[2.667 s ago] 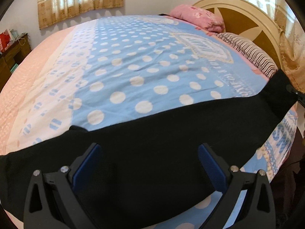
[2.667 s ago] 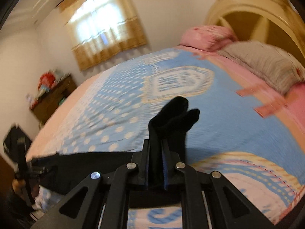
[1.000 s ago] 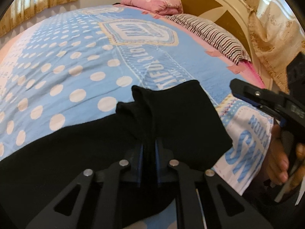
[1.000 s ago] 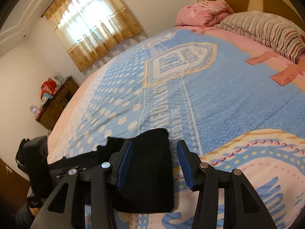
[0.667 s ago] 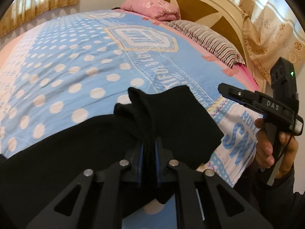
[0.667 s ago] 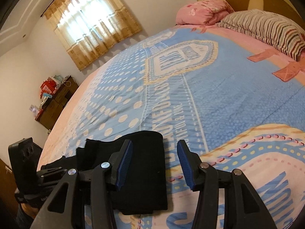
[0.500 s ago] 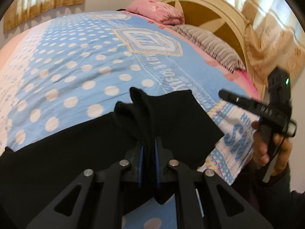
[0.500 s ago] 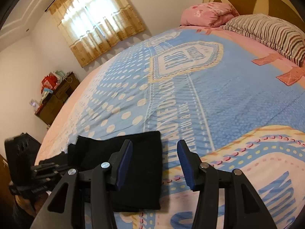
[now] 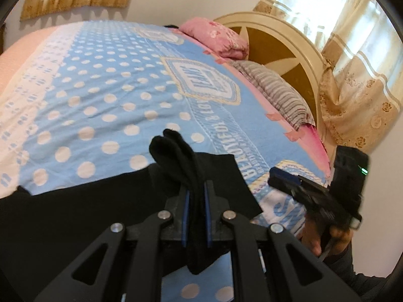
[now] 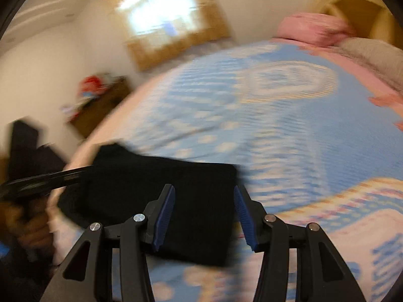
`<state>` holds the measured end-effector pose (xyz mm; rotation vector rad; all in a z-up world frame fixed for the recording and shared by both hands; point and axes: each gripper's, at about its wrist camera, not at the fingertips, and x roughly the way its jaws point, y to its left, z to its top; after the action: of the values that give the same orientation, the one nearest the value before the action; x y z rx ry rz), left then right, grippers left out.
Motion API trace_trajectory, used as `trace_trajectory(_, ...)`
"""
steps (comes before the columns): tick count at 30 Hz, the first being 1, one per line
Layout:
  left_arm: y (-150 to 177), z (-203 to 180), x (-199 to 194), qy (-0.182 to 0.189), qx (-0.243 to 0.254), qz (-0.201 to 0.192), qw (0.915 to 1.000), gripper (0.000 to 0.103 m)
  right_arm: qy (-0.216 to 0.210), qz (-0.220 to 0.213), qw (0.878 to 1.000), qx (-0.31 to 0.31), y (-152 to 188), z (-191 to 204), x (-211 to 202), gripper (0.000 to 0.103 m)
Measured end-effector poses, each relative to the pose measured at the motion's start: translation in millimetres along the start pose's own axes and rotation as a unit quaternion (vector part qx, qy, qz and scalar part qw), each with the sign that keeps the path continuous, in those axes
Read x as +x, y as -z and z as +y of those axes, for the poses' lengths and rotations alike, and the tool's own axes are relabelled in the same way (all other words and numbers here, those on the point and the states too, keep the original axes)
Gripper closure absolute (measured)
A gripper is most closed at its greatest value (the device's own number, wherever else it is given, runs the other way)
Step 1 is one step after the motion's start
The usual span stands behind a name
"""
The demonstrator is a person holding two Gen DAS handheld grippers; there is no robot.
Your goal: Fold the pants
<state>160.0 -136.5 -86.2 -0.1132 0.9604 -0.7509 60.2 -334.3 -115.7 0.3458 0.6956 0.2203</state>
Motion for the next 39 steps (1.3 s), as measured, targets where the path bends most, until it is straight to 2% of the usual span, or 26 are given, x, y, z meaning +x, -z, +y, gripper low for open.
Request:
trace_trajectory(1, 0, -2, 1, 0.000, 0.004, 0.001, 1.0000, 0.092, -0.022, 0.000, 1.000, -0.018, 0, 10, -3, 0.052)
trace_trajectory(3, -6, -10, 8, 0.003, 0.013, 0.005, 0.9999, 0.092, -0.033, -0.002, 0.996, -0.077, 3, 35, -10, 0.052)
trace_trajectory(7, -11, -19, 12, 0.006, 0.019, 0.009, 0.9998, 0.092, -0.015, 0.015, 0.985, -0.171, 18, 65, -10, 0.052)
trace_trajectory(10, -12, -18, 19, 0.005, 0.012, 0.019, 0.9997, 0.092, 0.004, 0.045, 0.977, -0.211, 34, 75, 7, 0.052)
trace_trajectory(14, -13, -23, 30, -0.001, 0.020, 0.034, 0.9992, 0.091, 0.000, 0.078, 0.973, -0.219, 46, 74, 23, 0.052)
trace_trajectory(20, -13, -17, 30, -0.017, 0.015, 0.038, 0.9990, 0.088, 0.018, 0.092, 0.976, -0.198, 45, 58, 31, 0.052)
trace_trajectory(24, -12, -11, 36, -0.015, 0.001, 0.046, 0.9989, 0.088, 0.069, 0.107, 0.970, -0.207, 46, 47, 36, 0.052)
trace_trajectory(28, -14, -18, 44, -0.020, 0.012, 0.054, 0.9982, 0.087, 0.068, 0.114, 0.971, -0.197, 50, 48, 45, 0.052)
trace_trajectory(32, -17, -21, 53, -0.023, 0.018, 0.064, 0.9976, 0.087, 0.094, 0.117, 0.974, -0.171, 53, 43, 58, 0.052)
trace_trajectory(33, -16, -21, 56, -0.022, 0.020, 0.071, 0.9970, 0.086, 0.099, 0.115, 0.975, -0.165, 53, 40, 60, 0.055)
trace_trajectory(34, -15, -20, 57, -0.021, 0.018, 0.077, 0.9966, 0.081, 0.104, 0.112, 0.975, -0.162, 53, 37, 60, 0.071)
trace_trajectory(35, -15, -19, 58, -0.019, 0.014, 0.080, 0.9966, 0.076, 0.102, 0.106, 0.976, -0.161, 51, 36, 57, 0.079)
trace_trajectory(36, -14, -18, 57, -0.015, 0.010, 0.081, 0.9965, 0.061, 0.098, 0.095, 0.978, -0.158, 49, 36, 54, 0.079)
trace_trajectory(37, -14, -17, 55, -0.010, 0.001, 0.081, 0.9967, 0.051, 0.094, 0.087, 0.979, -0.159, 48, 36, 51, 0.079)
trace_trajectory(39, -15, -16, 54, -0.005, -0.007, 0.077, 0.9970, 0.049, 0.087, 0.084, 0.977, -0.173, 48, 42, 48, 0.079)
